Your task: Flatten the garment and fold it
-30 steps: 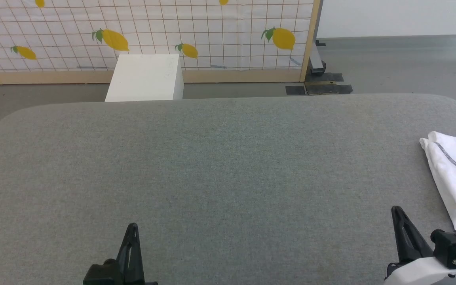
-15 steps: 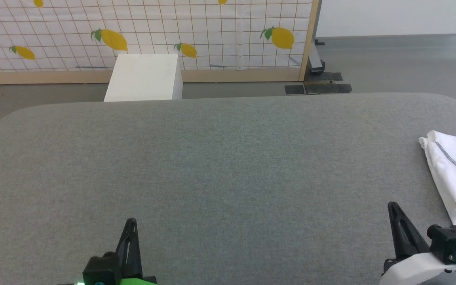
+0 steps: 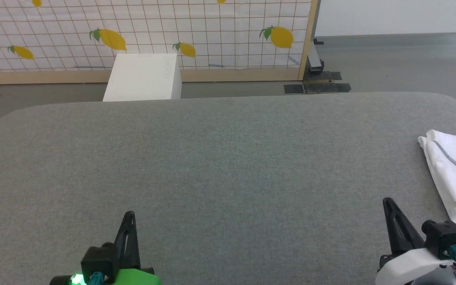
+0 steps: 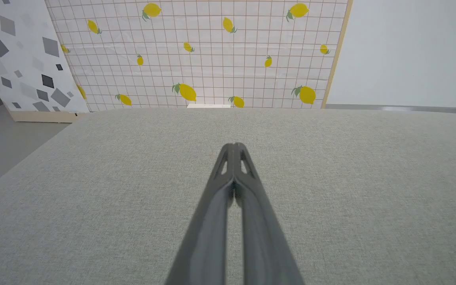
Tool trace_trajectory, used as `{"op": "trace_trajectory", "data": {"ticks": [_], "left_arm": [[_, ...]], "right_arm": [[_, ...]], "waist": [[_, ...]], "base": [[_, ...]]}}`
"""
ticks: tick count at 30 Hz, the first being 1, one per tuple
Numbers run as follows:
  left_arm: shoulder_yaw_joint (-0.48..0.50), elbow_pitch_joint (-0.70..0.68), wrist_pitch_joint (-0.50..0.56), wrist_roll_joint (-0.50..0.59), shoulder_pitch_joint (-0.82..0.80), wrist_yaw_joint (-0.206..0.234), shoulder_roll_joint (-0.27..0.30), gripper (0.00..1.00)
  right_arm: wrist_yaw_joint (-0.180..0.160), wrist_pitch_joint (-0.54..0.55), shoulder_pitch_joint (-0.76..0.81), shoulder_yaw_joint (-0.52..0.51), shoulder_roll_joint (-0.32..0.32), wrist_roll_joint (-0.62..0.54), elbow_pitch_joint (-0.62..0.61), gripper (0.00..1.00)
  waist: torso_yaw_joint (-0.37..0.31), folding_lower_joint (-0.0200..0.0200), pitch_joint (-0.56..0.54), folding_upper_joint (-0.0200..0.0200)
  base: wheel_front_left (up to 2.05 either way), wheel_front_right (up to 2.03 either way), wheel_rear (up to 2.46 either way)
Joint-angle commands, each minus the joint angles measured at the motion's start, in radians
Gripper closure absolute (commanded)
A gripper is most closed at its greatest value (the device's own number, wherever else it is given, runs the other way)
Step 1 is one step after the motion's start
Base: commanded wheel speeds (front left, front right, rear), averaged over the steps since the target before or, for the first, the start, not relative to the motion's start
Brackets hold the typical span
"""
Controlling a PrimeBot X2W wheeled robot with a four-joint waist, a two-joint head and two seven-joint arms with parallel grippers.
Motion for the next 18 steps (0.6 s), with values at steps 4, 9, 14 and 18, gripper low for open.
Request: {"op": "trace_trajectory", "data": {"ticks": [4, 9, 14, 18], "left_arm": [[0.010, 0.004, 0.013, 0.014, -0.026, -0.016, -0.004, 1.00], [0.017, 0.007, 0.023, 0.020, -0.035, -0.024, -0.005, 1.00], [0.024, 0.010, 0.033, 0.025, -0.045, -0.032, -0.007, 1.00], [0.030, 0.013, 0.041, 0.030, -0.053, -0.038, -0.008, 1.00]], "right_arm": [[-0.001, 0.004, -0.027, 0.007, 0.001, -0.012, 0.003, 1.00], [-0.001, 0.006, -0.033, 0.011, 0.001, -0.015, 0.004, 1.00], [-0.001, 0.008, -0.040, 0.016, 0.001, -0.018, 0.005, 1.00], [-0.001, 0.009, -0.045, 0.020, 0.001, -0.020, 0.006, 1.00]], "waist": [[-0.001, 0.0000, 0.000, 0.0000], [-0.002, 0.0000, 0.001, 0.0000], [-0.003, 0.0000, 0.001, 0.0000], [-0.004, 0.0000, 0.002, 0.0000]], "base": [[0.00, 0.00, 0.00], [0.00, 0.00, 0.00], [0.00, 0.00, 0.00], [0.00, 0.00, 0.00]]}}
